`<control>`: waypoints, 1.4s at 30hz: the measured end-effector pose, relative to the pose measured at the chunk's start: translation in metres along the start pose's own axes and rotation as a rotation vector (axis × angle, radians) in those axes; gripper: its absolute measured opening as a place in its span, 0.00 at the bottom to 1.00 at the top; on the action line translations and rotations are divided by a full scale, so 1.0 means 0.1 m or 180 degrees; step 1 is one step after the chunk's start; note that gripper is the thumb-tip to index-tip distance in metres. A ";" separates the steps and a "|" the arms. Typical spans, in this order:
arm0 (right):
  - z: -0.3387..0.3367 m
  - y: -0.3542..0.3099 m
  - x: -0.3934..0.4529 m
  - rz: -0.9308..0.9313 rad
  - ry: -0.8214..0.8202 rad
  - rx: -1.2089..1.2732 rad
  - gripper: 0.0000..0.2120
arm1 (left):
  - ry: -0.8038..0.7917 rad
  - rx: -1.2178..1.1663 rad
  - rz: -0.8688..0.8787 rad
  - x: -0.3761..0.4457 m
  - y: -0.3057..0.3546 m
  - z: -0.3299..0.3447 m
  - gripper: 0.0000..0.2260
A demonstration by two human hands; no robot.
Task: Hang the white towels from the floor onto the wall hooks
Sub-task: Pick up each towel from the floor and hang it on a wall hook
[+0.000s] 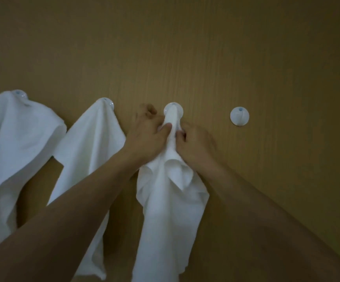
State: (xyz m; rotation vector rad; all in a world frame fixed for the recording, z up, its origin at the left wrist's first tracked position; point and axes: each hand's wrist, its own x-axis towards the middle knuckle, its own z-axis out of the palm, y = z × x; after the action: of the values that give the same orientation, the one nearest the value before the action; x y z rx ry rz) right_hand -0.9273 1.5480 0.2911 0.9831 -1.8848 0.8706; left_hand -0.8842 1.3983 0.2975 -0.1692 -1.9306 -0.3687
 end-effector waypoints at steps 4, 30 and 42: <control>0.10 0.09 -0.42 0.0230 -0.0351 -0.0310 0.07 | -0.0251 0.0651 -0.0208 -0.53 0.00 0.02 0.23; -0.17 -1.64 -1.99 0.0590 -0.1139 0.0638 0.19 | -0.0844 0.1388 -0.1083 -2.50 0.71 -2.21 0.23; 0.53 -5.43 -3.13 -0.0316 -0.2165 0.1693 0.21 | -0.1026 0.2525 -0.2144 -4.49 0.57 -5.80 0.22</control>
State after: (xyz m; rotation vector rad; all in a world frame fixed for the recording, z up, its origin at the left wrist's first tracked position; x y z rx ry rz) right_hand -0.3618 1.3506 0.0993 1.8665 -2.1619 1.0964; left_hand -0.1874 1.2833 0.0922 1.0088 -2.2678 0.0234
